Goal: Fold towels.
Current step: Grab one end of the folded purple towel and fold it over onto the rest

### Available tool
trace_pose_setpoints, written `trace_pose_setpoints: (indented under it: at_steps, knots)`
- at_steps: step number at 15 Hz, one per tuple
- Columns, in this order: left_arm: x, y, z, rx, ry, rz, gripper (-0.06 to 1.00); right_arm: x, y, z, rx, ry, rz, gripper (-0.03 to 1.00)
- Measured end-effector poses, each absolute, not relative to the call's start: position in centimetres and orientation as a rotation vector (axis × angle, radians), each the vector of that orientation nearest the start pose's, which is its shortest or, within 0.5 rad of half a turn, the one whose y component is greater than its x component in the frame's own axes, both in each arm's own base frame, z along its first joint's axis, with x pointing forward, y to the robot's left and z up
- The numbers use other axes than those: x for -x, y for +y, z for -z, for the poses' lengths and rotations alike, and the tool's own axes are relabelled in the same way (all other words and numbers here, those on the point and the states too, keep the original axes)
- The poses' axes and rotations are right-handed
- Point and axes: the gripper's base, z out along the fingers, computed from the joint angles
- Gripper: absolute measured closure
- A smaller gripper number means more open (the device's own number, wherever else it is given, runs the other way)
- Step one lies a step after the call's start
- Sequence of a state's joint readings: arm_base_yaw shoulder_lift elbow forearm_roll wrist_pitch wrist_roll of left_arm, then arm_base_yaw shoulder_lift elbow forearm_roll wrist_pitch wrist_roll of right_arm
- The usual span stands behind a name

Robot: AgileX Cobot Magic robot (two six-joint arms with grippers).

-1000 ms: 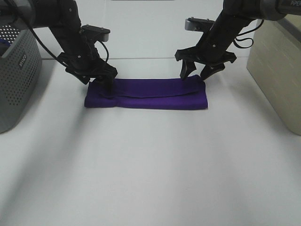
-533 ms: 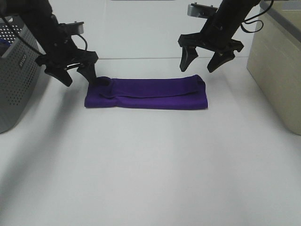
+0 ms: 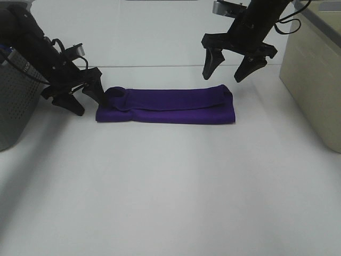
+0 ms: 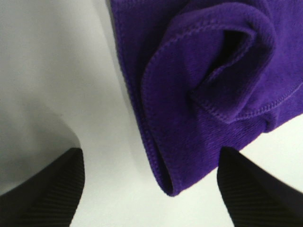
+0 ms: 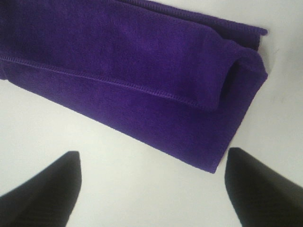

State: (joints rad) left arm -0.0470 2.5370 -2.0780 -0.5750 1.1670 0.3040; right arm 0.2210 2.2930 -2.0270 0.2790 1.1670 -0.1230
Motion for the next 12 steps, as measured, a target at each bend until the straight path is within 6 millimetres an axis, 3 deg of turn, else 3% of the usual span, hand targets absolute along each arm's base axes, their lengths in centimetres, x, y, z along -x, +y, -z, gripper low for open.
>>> trace_pose_setpoints:
  at_steps: [4, 9, 10, 12]
  knots:
    - [-50.4, -7.8, -9.9, -0.163, 2.904, 0.84, 0.23, -46.9, 13.1, -20.1, 0.376, 2.886, -0.435, 0.16]
    - [-50.3, -13.2, -9.0, -0.165, 2.833, 0.97, 0.24, -46.7, 13.1, -20.1, 0.377, 2.902, -0.455, 0.16]
    - [-50.2, -13.7, -8.8, -0.163, 2.83, 0.985, 0.28, -46.7, 13.1, -20.1, 0.377, 2.904, -0.455, 0.16]
    - [-50.2, -14.1, -8.1, -0.146, 2.829, 0.991, 0.47, -46.6, 13.1, -20.1, 0.381, 2.914, -0.457, 0.16]
